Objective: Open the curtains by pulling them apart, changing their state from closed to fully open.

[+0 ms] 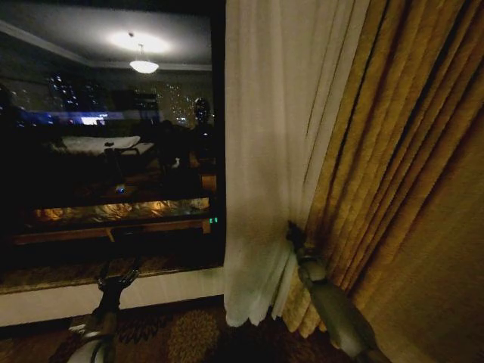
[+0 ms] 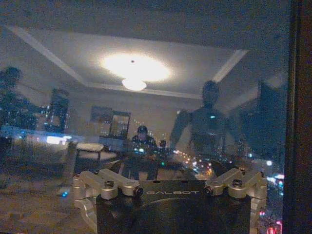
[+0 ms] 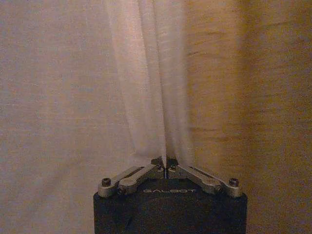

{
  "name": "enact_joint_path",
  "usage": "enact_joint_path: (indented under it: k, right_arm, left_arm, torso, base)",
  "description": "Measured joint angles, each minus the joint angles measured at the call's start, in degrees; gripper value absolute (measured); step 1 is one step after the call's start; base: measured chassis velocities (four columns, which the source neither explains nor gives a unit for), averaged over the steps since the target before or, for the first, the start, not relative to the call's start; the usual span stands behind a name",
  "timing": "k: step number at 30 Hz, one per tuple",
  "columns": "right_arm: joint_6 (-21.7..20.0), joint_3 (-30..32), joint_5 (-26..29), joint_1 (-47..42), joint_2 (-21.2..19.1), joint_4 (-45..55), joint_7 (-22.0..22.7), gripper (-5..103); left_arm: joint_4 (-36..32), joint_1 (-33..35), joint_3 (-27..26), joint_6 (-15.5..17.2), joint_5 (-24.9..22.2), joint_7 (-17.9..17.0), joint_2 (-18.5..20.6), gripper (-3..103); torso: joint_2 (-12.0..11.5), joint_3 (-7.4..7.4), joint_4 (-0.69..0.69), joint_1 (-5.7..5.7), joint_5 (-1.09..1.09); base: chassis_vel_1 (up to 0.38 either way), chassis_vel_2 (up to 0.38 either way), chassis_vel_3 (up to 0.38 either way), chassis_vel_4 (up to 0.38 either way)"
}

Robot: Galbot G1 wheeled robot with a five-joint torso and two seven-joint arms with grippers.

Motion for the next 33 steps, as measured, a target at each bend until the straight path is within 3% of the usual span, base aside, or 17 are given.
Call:
enact_joint_path:
  k: [3,11,14,16,17,19,21,22,24,26,29,31,33]
  right_arm:
    - [-1.7,3.6,-0.4,-1.3,-2.5,1.0,2.9,0]
    - [-2.1,5.8,-1.3,-3.8,-4.2,3.3,4.3,0]
    - [-1.4,5.1,-0.3,-4.5,-4.0,4.5,2.8,0]
    - [0.2,3.2,2.9,-5.7,-3.7,6.9,-2.4,-3]
    - [0.2,3.2,2.9,-5.7,-3.7,6.9,-2.4,-3]
    - [0.4,1.7,6.0,-7.3,-3.6,10.1,-10.2,8]
    - [0.5,1.6,6.2,-7.5,-3.5,10.5,-11.6,13]
    - [1.5,0.6,6.3,-8.0,-3.4,11.2,-15.7,18]
    - [3.1,-1.0,6.5,-9.0,-3.3,12.8,-18.5,24]
    - [3.1,-1.5,6.7,-9.4,-3.3,13.6,-18.9,29]
    - [2.9,-3.2,7.4,-12.2,-3.7,19.2,-18.9,45]
    - [2.8,-3.5,7.6,-12.6,-3.8,20.2,-18.6,45]
    - [1.8,-3.9,8.7,-14.7,-4.3,24.2,-17.2,57]
  left_arm:
    - [0.0,0.0,0.0,0.0,0.0,0.0,0.0,100]
    - [0.0,0.0,0.0,0.0,0.0,0.0,0.0,100]
    - [0.0,0.0,0.0,0.0,0.0,0.0,0.0,100]
    - [0.0,0.0,0.0,0.0,0.0,0.0,0.0,100]
    - [0.0,0.0,0.0,0.0,0.0,0.0,0.0,100]
    - [0.0,0.0,0.0,0.0,0.0,0.0,0.0,100]
    - [0.0,0.0,0.0,0.0,0.0,0.0,0.0,100]
    - [0.0,0.0,0.0,0.0,0.0,0.0,0.0,100]
    - [0.0,0.0,0.0,0.0,0.0,0.0,0.0,100]
    - [0.0,0.0,0.0,0.0,0.0,0.0,0.0,100]
    - [0.0,0.0,0.0,0.0,0.0,0.0,0.0,100]
    - [0.0,0.0,0.0,0.0,0.0,0.0,0.0,100]
    - [0.0,0.0,0.0,0.0,0.0,0.0,0.0,100]
  torso:
    - [0.0,0.0,-0.01,0.01,0.01]
    - [0.0,0.0,-0.02,0.0,0.0]
    - [0.0,0.0,-0.02,0.0,-0.01]
    - [0.0,0.0,0.0,0.0,0.0]
    - [0.0,0.0,0.0,0.0,0.0]
    - [0.0,0.0,-0.01,0.0,-0.01]
    - [0.0,0.0,-0.01,0.0,-0.02]
    - [0.0,0.0,-0.01,0.0,-0.01]
    - [0.0,0.0,0.0,-0.01,-0.02]
    - [0.0,0.0,0.0,-0.01,-0.01]
    - [0.0,0.0,-0.01,0.0,-0.01]
    - [0.0,0.0,-0.01,-0.01,-0.01]
    - [0.0,0.0,0.0,-0.01,-0.01]
  base:
    - [0.0,0.0,0.0,0.0]
    - [0.0,0.0,0.0,0.0]
    - [0.0,0.0,0.0,0.0]
    - [0.0,0.0,0.0,0.0]
    - [0.0,0.0,0.0,0.0]
    - [0.0,0.0,0.0,0.0]
    - [0.0,0.0,0.0,0.0]
    - [0.0,0.0,0.0,0.0]
    - [0.0,0.0,0.0,0.0]
    - [0.0,0.0,0.0,0.0]
    - [0.0,0.0,0.0,0.0]
    - [0.0,0.0,0.0,0.0]
    - [0.0,0.0,0.0,0.0]
